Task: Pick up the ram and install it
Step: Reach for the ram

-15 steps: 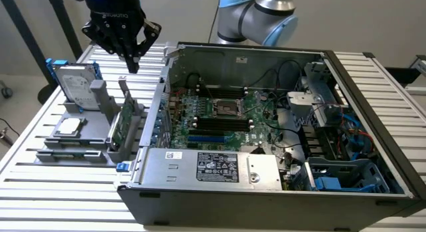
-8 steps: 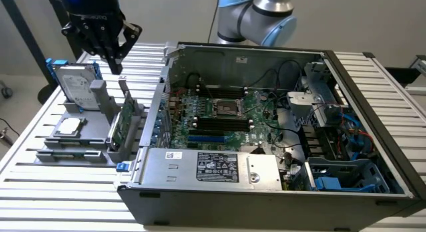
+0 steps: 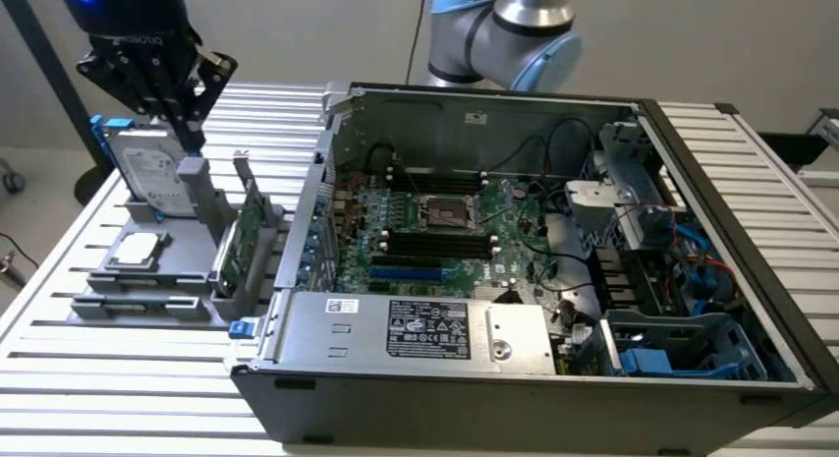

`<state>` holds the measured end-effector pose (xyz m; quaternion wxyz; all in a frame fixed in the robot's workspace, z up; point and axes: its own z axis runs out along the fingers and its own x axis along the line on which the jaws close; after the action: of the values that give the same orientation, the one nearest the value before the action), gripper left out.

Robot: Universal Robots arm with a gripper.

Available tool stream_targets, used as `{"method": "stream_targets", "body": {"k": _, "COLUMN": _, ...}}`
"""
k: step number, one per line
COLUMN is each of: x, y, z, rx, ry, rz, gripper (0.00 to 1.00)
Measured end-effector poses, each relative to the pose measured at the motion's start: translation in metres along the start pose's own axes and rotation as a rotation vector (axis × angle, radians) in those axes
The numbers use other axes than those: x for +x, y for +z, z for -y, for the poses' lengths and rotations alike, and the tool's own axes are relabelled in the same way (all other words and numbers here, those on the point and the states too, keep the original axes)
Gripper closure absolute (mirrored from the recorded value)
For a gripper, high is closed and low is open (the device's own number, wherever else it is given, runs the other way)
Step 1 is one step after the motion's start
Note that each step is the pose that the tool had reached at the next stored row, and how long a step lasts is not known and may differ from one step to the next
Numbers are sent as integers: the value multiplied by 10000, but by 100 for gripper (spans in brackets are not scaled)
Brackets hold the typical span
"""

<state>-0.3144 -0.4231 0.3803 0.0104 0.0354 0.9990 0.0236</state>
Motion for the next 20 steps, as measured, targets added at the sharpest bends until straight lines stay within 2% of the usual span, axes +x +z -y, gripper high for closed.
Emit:
{"method": "stream_targets", "body": {"k": 7, "x": 317, "y": 48, "z": 49, "rx": 10, "ry": 0, "rz": -7, "gripper": 89}}
{"method": "stream_targets", "body": {"k": 17, "x": 758, "y": 137, "z": 111, "rx": 82, "ry": 3, "rz": -95, "gripper": 89}}
{"method": "stream_targets", "body": {"k": 20, "x": 826, "y": 159, "z": 131, "rx": 103, "ry": 4, "rz": -165, "gripper": 89}}
